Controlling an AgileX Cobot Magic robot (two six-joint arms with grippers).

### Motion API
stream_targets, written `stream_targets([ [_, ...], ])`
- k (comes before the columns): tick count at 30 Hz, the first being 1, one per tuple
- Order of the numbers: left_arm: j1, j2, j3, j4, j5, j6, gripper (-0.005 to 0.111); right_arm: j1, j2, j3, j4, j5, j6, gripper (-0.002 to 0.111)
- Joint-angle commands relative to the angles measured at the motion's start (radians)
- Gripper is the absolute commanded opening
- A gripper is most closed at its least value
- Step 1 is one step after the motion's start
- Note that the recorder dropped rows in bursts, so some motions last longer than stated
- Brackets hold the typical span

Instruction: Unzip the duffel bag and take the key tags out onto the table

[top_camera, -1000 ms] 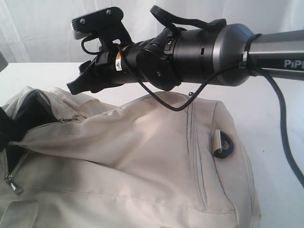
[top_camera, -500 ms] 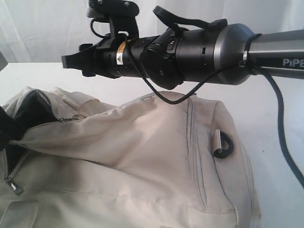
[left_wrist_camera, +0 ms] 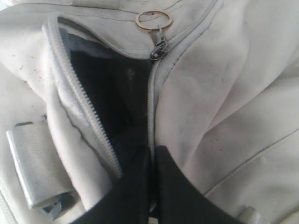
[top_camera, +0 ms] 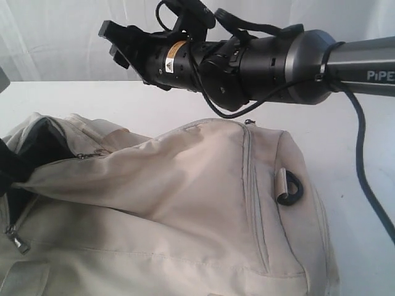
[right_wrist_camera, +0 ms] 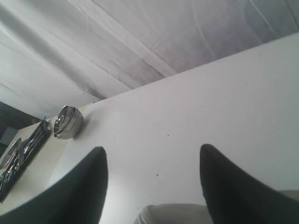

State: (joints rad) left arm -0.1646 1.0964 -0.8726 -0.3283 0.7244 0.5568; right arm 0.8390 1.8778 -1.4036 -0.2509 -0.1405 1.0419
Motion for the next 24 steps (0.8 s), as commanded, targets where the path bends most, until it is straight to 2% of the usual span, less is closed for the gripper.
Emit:
stream_targets([
  [1,0.003,-0.014,0.005,0.007,0.044,-0.003,0.0,0.022,-0.001,-0.003,-0.075,0.017,0.148,0.055],
  [9,0.003,-0.014,0.005,0.007,0.046,-0.003,0.0,0.17,-0.001,-0.003,-0.125,0.039,0.271,0.055],
  [13,0.003,-0.014,0.005,0.007,0.048,-0.003,0.0,0.201,-0.001,-0.003,-0.114,0.255,0.265,0.055],
  [17,0.003,-0.014,0.005,0.007,0.05,-0.003,0.0,0.205,-0.001,-0.003,0.048,0.334,0.216,0.055],
  [21,0.003,-0.014,0.005,0.007,0.05,-0.003,0.0,0.219,-0.001,-0.003,0.276,0.374,0.027,0.055],
  [24,0.003,-0.014,0.005,0.007,0.05,-0.003,0.0,0.219,-0.001,-0.003,0.43,0.48,-0.112,0.055],
])
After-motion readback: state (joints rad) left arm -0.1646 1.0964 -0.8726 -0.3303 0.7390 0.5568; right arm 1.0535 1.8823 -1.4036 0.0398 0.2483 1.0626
